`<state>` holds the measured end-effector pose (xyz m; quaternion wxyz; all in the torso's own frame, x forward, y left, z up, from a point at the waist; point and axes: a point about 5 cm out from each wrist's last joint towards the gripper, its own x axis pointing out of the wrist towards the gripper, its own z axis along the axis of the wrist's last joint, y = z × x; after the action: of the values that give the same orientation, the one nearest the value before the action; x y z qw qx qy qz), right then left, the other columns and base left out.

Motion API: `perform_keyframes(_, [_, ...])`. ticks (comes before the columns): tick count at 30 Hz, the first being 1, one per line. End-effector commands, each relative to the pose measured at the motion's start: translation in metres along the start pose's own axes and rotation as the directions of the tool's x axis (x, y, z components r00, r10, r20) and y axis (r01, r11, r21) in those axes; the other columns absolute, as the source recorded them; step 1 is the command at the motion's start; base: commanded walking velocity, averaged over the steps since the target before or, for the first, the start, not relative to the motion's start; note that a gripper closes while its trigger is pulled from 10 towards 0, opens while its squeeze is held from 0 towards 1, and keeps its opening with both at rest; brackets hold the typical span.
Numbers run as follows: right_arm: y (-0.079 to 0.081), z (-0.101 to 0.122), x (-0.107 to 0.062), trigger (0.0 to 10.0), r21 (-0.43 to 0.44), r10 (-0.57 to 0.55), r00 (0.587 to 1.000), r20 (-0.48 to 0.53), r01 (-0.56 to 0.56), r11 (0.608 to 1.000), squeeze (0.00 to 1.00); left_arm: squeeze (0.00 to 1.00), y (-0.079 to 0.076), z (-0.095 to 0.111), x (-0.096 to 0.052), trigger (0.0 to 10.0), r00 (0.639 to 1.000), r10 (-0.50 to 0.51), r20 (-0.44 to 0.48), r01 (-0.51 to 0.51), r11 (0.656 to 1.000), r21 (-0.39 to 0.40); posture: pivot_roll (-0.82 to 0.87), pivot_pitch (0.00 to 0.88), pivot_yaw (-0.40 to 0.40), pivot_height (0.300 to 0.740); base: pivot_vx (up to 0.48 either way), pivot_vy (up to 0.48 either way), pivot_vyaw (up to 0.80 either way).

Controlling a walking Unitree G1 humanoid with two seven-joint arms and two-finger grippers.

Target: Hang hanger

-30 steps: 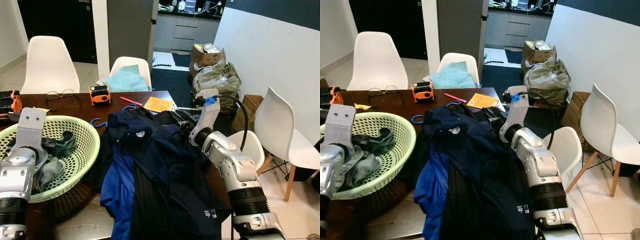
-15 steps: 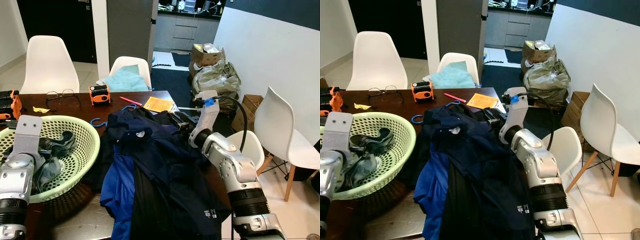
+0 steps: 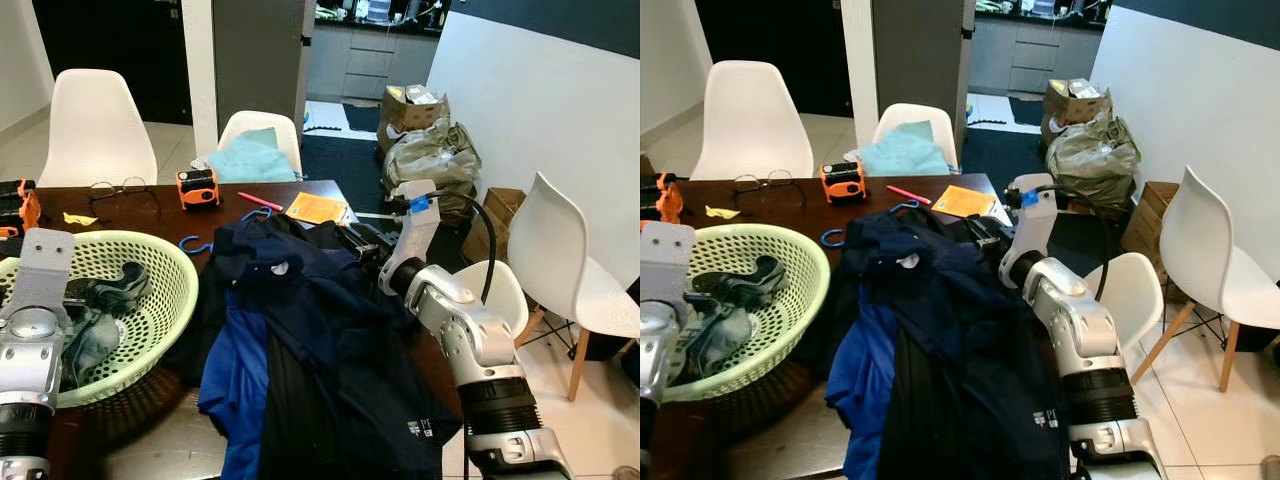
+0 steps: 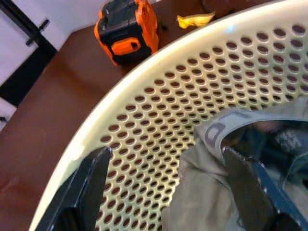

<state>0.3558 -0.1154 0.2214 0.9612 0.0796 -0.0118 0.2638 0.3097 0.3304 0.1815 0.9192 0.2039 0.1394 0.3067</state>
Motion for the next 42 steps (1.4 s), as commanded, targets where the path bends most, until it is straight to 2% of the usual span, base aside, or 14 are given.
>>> perform_keyframes(1, [-0.003,-0.002,-0.003,10.0,0.006,-0.008,1.0,-0.009,0.008,1.0,0.0,0.0,-0.004,-0.006,-0.003,10.0,1.0,0.005,-0.021,-0.005,1.0,0.003,0.0,0.049,-0.11,0.735,0.0,0.0,0.0])
perform_keyframes(3, [-0.003,-0.002,-0.003,10.0,0.006,-0.008,1.0,-0.009,0.008,1.0,0.0,0.0,-0.004,-0.006,-0.003,10.0,1.0,0.005,-0.021,-0.005,1.0,0.003,0.0,0.049,-0.11,0.735,0.0,0.0,0.0])
perform_keyframes(4, [-0.002,-0.002,-0.003,10.0,0.003,-0.004,1.0,-0.008,0.004,1.0,0.0,0.0,-0.006,-0.017,0.001,10.0,0.999,-0.01,-0.047,0.01,1.0,-0.008,0.0,0.046,-0.109,0.735,0.0,0.0,0.0])
perform_keyframes(8, [0.0,-0.001,-0.002,10.0,-0.004,0.003,1.0,-0.002,-0.003,1.0,0.0,0.0,-0.013,-0.027,0.005,10.0,0.996,-0.067,-0.051,0.065,0.997,-0.04,-0.01,0.047,-0.106,0.735,0.0,0.0,0.0])
perform_keyframes(15, [0.001,0.001,-0.002,10.0,-0.005,0.009,1.0,0.011,-0.009,1.0,0.0,0.0,-0.023,-0.024,0.005,10.0,0.993,-0.114,-0.018,0.113,0.991,-0.069,-0.01,0.05,-0.104,0.735,0.0,0.0,0.0])
perform_keyframes(19, [0.003,0.001,-0.003,10.0,-0.006,0.023,1.0,0.016,-0.023,1.0,0.0,0.0,-0.026,-0.027,0.005,10.0,0.991,-0.129,-0.038,0.126,0.989,-0.074,-0.01,0.05,-0.103,0.735,0.0,0.0,0.0])
perform_keyframes(25, [0.005,0.002,-0.003,10.0,-0.006,0.032,0.999,0.023,-0.032,0.999,0.0,0.0,-0.027,-0.029,0.005,10.0,0.988,-0.148,-0.044,0.145,0.987,-0.062,-0.01,0.047,-0.104,0.735,0.0,0.0,0.0])
perform_keyframes(30, [0.006,0.003,-0.001,10.0,-0.004,0.041,0.999,0.032,-0.041,0.999,0.0,0.0,-0.028,-0.032,0.007,10.0,0.985,-0.164,-0.048,0.158,0.982,-0.101,0.0,0.042,-0.107,0.735,0.0,0.0,0.0])
perform_keyframes(31, [0.007,0.003,-0.001,10.0,-0.003,0.045,0.998,0.034,-0.044,0.999,0.0,0.0,-0.028,-0.033,0.008,0.0,0.984,-0.171,-0.045,0.165,0.979,-0.123,0.0,0.039,-0.107,0.735,0.0,0.0,0.0])
perform_keyframes(42, [0.008,0.002,-0.001,10.0,0.003,0.045,0.998,0.042,-0.045,0.999,0.0,0.0,-0.028,-0.033,0.009,0.0,0.983,-0.181,-0.031,0.175,0.974,-0.141,0.0,0.034,-0.106,0.735,0.0,0.0,0.0])
